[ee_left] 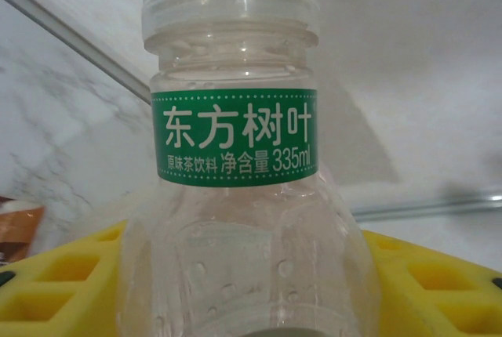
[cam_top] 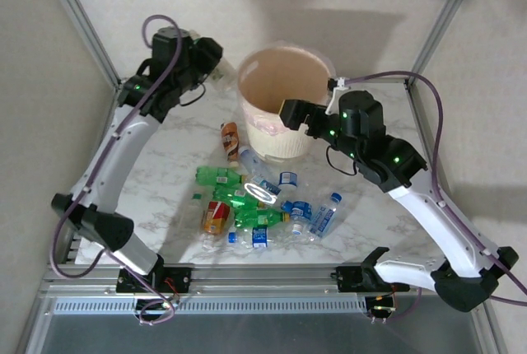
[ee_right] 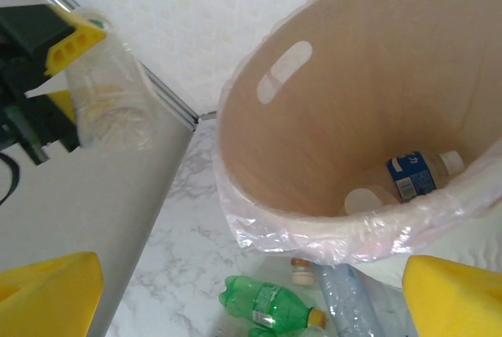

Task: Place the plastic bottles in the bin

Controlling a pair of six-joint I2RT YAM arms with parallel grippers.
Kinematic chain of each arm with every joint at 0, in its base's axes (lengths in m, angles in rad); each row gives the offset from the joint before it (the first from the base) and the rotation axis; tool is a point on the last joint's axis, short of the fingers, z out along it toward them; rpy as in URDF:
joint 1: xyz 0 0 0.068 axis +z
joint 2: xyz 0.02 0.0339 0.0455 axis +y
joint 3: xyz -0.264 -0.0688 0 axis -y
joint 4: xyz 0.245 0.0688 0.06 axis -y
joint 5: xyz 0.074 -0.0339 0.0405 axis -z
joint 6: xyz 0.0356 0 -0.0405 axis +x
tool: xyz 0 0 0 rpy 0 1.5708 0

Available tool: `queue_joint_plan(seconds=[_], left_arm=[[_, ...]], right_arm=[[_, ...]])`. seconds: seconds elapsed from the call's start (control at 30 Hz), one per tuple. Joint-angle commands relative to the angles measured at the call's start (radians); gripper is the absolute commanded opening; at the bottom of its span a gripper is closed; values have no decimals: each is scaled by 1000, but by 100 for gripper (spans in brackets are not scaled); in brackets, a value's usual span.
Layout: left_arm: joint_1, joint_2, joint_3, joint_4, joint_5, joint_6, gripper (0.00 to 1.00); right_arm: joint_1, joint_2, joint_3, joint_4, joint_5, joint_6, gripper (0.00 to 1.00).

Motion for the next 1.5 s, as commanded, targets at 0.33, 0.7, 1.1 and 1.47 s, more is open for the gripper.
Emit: queue_joint_plan(seconds=[0.33,0.7,1.1,1.47], left_arm=[[-112,303,334,-27,111,-31,53],[-128,347,333,-72,78,-52,68],[-134,300,333,-101,62,-49,77],[-134,96,255,-54,-38,113,76]], right_arm=[[6,-123,-75,-55,105,40,99],[6,-142,-54,-99,148,47,99],[7,-137,-14,-166,219,58,99],[-22,-112,-61,-361,321,187,99]])
